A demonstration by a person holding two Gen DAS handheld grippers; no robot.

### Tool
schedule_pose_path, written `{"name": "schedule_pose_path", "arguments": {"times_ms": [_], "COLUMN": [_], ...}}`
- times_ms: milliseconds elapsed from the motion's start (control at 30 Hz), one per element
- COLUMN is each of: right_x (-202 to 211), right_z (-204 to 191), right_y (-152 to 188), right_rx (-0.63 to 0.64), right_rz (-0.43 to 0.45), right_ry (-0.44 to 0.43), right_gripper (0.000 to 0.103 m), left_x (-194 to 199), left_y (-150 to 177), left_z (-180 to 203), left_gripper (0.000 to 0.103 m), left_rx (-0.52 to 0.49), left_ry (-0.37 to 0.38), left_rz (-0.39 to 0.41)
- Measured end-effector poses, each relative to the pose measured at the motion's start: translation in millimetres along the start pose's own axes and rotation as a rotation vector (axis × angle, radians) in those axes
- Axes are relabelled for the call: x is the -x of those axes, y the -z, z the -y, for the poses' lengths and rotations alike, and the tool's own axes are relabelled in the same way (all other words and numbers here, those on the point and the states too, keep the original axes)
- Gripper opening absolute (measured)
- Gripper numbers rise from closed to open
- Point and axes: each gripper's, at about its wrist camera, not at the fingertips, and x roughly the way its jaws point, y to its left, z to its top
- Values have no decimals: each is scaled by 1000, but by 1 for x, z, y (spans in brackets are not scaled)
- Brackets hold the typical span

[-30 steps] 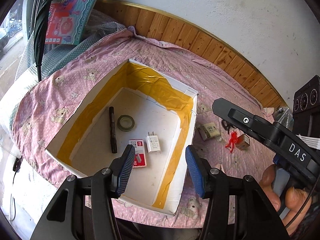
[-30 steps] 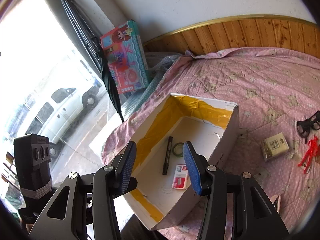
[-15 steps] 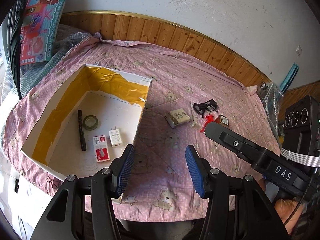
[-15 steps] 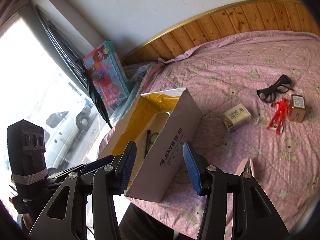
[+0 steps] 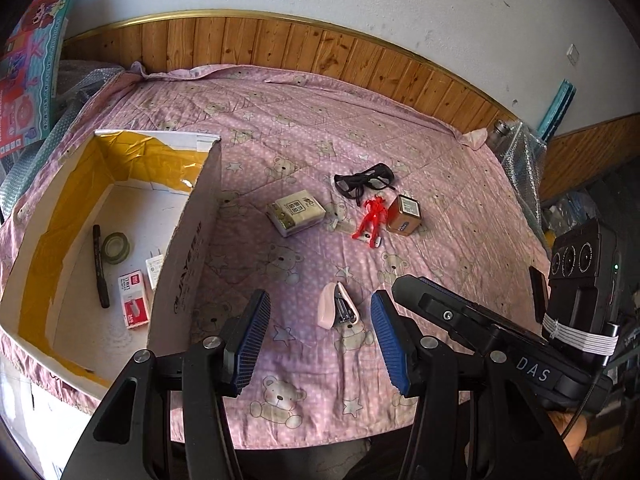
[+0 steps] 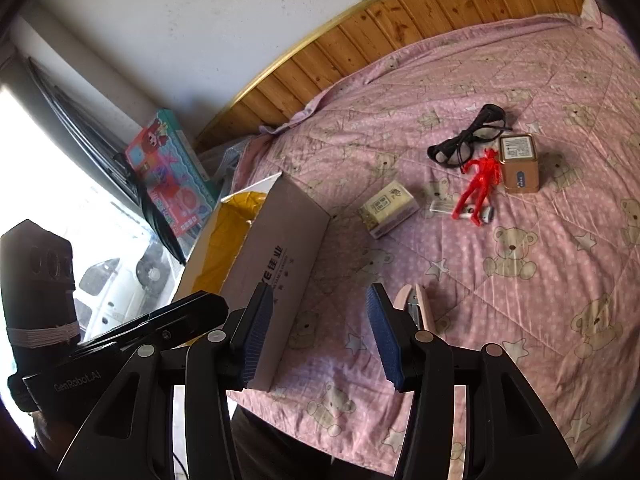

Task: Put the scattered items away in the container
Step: 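Move both tools back toward the remaining items on the bedspread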

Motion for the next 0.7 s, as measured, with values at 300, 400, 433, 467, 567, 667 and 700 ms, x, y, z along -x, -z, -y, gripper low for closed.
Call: {"name": "schedule_pose_path", "arguments": {"times_ms": [300, 400, 433, 467, 567, 667, 700], "right_x": [-7, -12, -15, -17, -28, -41, -45], "right_z": [43, 57, 61, 66, 82, 96, 100], "right_y": [-10, -16, -18, -20, -29, -38, -41], "right_rx": [-65, -76, -80, -82, -93, -103, -106], "right_rz": [-10, -11, -11, -12, -17, -25, -27], "right_ry": [61, 94, 103, 116, 151, 175, 181], "right_gripper": [53, 53, 53, 52, 52, 52, 52], "left_x": [-51, -68, -75, -81, -102, -124, -132], "left_y": [-20, -29, -32, -35, -43, -51, -53], "left_z": [15, 16, 15, 15, 14, 9, 7], "left_gripper": [54, 54, 54, 55, 56, 56, 56], "left_rx": [-16, -16, -14, -10, -14, -15, -14], "left_ry": [23, 26, 17, 14, 6, -8, -20], "left_rz": [-62, -72, -79, -84, -99, -119, -127]}}
